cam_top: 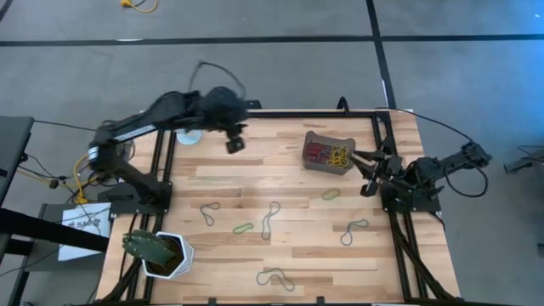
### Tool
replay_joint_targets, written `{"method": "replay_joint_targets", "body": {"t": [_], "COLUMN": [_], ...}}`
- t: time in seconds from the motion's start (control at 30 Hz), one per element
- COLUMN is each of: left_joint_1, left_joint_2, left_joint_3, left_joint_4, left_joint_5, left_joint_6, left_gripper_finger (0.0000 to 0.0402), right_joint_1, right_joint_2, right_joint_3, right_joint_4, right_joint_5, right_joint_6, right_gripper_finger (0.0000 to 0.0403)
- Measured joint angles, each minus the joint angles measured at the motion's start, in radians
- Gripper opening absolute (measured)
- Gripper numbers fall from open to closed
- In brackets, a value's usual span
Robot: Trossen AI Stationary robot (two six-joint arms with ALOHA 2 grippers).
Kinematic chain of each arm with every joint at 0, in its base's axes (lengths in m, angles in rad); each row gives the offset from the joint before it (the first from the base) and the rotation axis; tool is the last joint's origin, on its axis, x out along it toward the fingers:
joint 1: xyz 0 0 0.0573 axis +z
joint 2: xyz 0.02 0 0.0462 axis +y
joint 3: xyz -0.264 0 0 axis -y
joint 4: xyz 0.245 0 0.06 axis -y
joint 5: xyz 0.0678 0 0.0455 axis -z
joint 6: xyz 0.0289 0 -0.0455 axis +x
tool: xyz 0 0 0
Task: Pick and place rubber bands into bin
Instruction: Put the blue rubber band into the black container
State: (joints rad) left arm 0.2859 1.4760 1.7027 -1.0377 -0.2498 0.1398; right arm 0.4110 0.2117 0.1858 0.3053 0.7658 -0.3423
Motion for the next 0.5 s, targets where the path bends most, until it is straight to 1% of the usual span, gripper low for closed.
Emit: {"method": "replay_joint_targets", "body": {"t": [0.07,0.13,0.23,0.33,0.37,0.43,0.5], "left_joint_1": [-0.007,-0.019,-0.058,-0.112,-0.130,-0.166,-0.208], "left_joint_2": [-0.102,-0.212,-0.370,-0.505,-0.540,-0.589,-0.614], "left_joint_3": [-0.114,-0.261,-0.517,-0.780,-0.863,-1.006,-1.111], "left_joint_4": [0.035,0.102,0.192,0.304,0.342,0.409,0.467], "left_joint_5": [-0.071,-0.118,-0.111,-0.065,-0.032,0.064,0.159], "left_joint_6": [-0.070,-0.157,-0.271,-0.409,-0.460,-0.565,-0.659], "left_gripper_finger": [0.0084,0.0084,0.0084,0.0084,0.0084,0.0084,0.0084], "right_joint_1": [0.020,0.038,0.048,0.046,0.046,0.046,0.046], "right_joint_2": [-0.006,-0.006,-0.005,-0.004,-0.004,-0.004,-0.003], "right_joint_3": [0.000,0.000,0.000,0.000,0.000,0.000,0.000], "right_joint_4": [0.001,0.001,0.002,0.001,0.001,-0.012,-0.024], "right_joint_5": [-0.005,-0.005,-0.005,-0.005,-0.005,-0.005,-0.005], "right_joint_6": [-0.006,-0.007,-0.007,-0.006,0.000,0.023,0.035], "right_gripper_finger": [0.0092,0.0092,0.0092,0.0092,0.0092,0.0092,0.0092]}}
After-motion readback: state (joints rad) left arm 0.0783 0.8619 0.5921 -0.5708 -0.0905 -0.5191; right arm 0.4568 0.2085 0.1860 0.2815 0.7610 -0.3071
